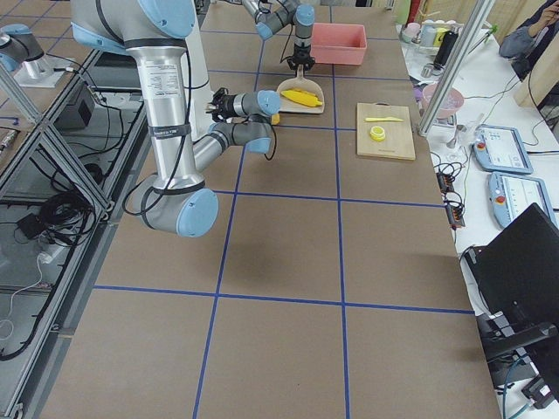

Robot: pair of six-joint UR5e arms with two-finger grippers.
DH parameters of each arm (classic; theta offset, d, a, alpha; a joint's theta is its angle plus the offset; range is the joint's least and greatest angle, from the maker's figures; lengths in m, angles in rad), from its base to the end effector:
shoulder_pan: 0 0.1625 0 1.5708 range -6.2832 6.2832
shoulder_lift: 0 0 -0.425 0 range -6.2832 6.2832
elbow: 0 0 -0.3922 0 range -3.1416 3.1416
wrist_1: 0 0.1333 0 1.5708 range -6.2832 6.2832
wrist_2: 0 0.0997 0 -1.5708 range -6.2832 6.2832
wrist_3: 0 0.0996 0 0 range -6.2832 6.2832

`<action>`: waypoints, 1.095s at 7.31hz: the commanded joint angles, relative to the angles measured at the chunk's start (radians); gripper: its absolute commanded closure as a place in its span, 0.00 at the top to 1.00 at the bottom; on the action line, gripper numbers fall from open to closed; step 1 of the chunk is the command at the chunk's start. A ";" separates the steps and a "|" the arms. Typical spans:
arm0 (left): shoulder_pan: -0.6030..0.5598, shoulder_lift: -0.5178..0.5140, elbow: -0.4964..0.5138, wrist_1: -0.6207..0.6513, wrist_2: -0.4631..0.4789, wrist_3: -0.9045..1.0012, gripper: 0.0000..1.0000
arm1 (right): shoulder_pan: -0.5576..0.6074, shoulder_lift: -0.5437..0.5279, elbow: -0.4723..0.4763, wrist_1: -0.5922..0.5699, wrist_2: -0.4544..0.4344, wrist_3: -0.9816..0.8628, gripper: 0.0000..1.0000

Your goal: Sweep and dump trash into bin

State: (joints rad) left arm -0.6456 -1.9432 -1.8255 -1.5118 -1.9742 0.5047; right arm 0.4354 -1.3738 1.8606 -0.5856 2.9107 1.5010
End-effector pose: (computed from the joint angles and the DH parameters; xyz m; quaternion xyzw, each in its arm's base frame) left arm 0.4270 -0.4396 0.3518 0.2284 0.2454 0.6589 0.6734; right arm -0.4039 -0.2280 0.2988 -0.3141 -0.6245 -0.3043 0.6471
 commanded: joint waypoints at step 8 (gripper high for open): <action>0.055 -0.013 0.003 -0.007 0.037 0.000 0.00 | -0.096 -0.005 -0.080 0.020 0.084 -0.130 0.00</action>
State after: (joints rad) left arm -0.5942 -1.9553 -1.8250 -1.5174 -1.9375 0.5048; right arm 0.3389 -1.3791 1.7852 -0.5632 2.9925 1.3659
